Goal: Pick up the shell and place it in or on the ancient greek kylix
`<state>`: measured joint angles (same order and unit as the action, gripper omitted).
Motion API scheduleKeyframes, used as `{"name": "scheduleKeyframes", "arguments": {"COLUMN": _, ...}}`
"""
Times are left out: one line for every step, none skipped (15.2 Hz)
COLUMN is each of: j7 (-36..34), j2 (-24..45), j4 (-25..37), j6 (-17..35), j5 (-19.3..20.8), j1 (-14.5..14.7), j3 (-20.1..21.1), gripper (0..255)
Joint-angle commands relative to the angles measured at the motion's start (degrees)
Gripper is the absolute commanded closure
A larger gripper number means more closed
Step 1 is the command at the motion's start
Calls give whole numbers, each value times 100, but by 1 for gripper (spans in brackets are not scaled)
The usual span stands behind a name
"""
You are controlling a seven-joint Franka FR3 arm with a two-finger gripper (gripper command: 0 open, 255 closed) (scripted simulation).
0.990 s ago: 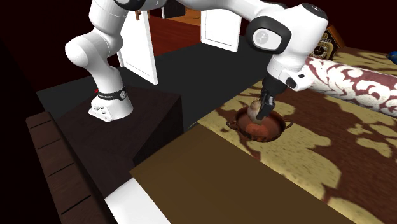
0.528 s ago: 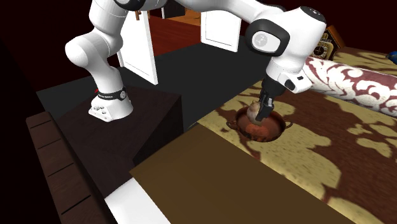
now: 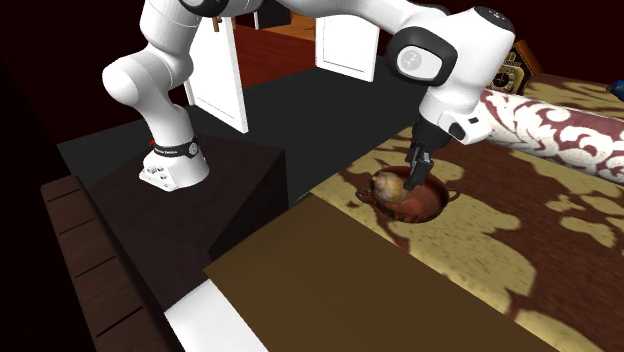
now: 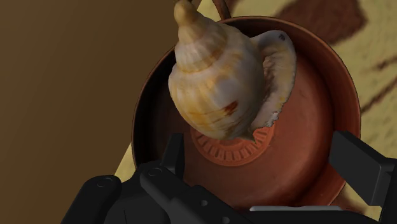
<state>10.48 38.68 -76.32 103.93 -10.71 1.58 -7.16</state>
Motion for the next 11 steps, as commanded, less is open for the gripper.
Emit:
{"name": "scheduleKeyframes", "arguments": {"j7": -20, "j2": -10, "j4": 293, "j6": -302, "j5": 15, "j1": -30, "j3": -9, "gripper": 0}}
{"name": "scheduleKeyframes", "arguments": {"j7": -33, "j2": -1, "j4": 499, "j6": -499, "j5": 22, "j1": -51, "j3": -13, "gripper": 0}}
{"name": "scheduleKeyframes", "arguments": {"j7": -43, "j2": 15, "j4": 675, "j6": -658, "j5": 27, "j1": -69, "j3": -16, "gripper": 0}}
{"name": "scheduleKeyframes", "arguments": {"j7": -43, "j2": 15, "j4": 675, "j6": -658, "j5": 27, "j1": -69, "j3": -16, "gripper": 0}}
{"name": "scheduleKeyframes", "arguments": {"j7": -43, "j2": 14, "j4": 673, "j6": -657, "j5": 27, "j1": -69, "j3": -16, "gripper": 0}}
{"name": "scheduleKeyframes", "arguments": {"j7": -43, "j2": 15, "j4": 675, "j6": -658, "j5": 27, "j1": -69, "j3": -16, "gripper": 0}}
{"name": "scheduleKeyframes", "arguments": {"j7": -43, "j2": 15, "j4": 675, "j6": -658, "j5": 27, "j1": -69, "j3": -16, "gripper": 0}}
{"name": "scheduleKeyframes", "arguments": {"j7": -43, "j2": 15, "j4": 675, "j6": -658, "j5": 27, "j1": -69, "j3": -16, "gripper": 0}}
{"name": "scheduleKeyframes", "arguments": {"j7": -43, "j2": 15, "j4": 675, "j6": -658, "j5": 27, "j1": -69, "j3": -16, "gripper": 0}}
{"name": "scheduleKeyframes", "arguments": {"j7": -43, "j2": 15, "j4": 675, "j6": -658, "j5": 27, "j1": -69, "j3": -16, "gripper": 0}}
{"name": "scheduleKeyframes", "arguments": {"j7": -43, "j2": 15, "j4": 675, "j6": -658, "j5": 27, "j1": -69, "j3": -16, "gripper": 0}}
